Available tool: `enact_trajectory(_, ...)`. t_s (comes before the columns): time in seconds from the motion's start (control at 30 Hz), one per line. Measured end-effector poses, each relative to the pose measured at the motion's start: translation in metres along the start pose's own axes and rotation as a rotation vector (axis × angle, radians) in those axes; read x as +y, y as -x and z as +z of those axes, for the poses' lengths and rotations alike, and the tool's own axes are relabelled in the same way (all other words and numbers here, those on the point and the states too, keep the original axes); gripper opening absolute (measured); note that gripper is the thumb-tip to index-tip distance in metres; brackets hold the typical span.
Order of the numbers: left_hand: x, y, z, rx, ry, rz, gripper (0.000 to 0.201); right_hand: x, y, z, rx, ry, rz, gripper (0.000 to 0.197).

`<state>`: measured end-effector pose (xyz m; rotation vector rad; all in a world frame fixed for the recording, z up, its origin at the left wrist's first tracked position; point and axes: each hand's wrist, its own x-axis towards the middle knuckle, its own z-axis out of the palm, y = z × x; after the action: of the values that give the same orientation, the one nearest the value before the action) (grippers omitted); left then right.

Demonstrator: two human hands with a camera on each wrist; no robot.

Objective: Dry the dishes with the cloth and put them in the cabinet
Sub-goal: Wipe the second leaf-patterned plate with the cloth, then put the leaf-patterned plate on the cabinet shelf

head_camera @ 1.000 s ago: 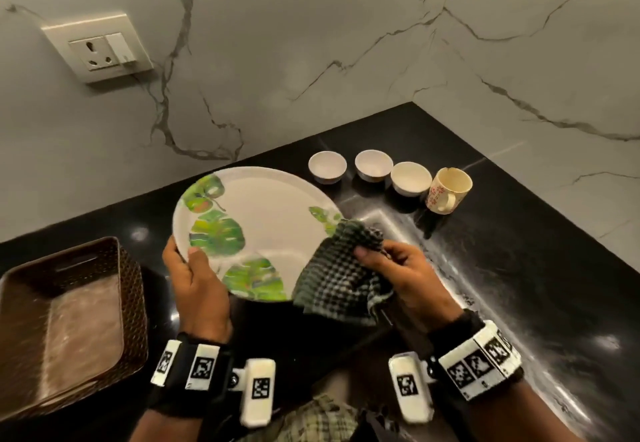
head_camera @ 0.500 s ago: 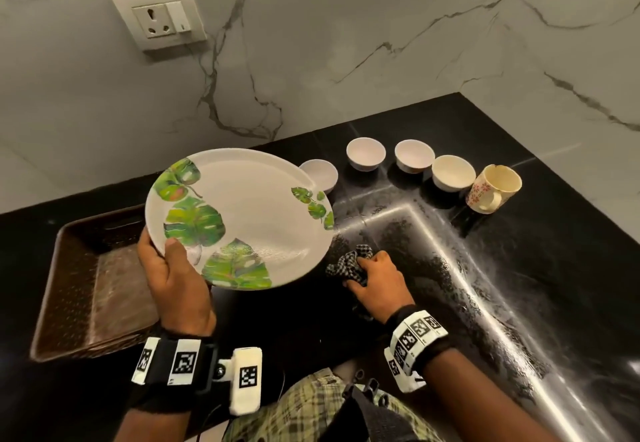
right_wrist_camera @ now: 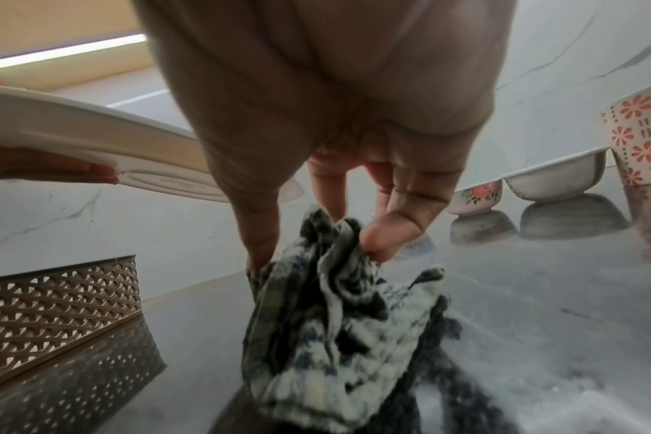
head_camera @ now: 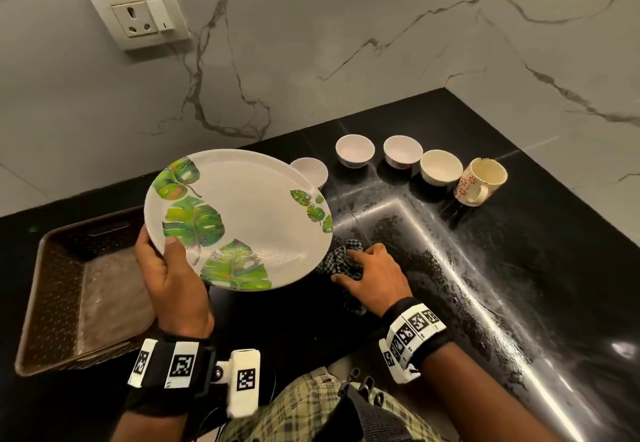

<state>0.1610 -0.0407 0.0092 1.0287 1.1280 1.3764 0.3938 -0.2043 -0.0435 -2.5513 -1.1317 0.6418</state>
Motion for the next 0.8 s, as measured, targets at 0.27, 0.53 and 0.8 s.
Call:
enact_trajectory(0.27, 0.006, 0.011, 0.022, -0.066, 0.006, 0.002, 0.047, 0.007, 0.008, -0.026, 0.131, -0.041, -0.037, 0.067)
enact_trajectory(0.53, 0.012, 0.025, 0.046, -0.146, 0.026, 0.074, 0.045, 0.019, 0.018, -0.052, 0.213, -0.073, -0.032, 0.066)
enact_trajectory(0.8, 0.033, 0.040, 0.069, -0.326, 0.038, 0.125, 0.043, 0.038, 0.021, -0.098, 0.394, -0.197, -0.009, 0.036)
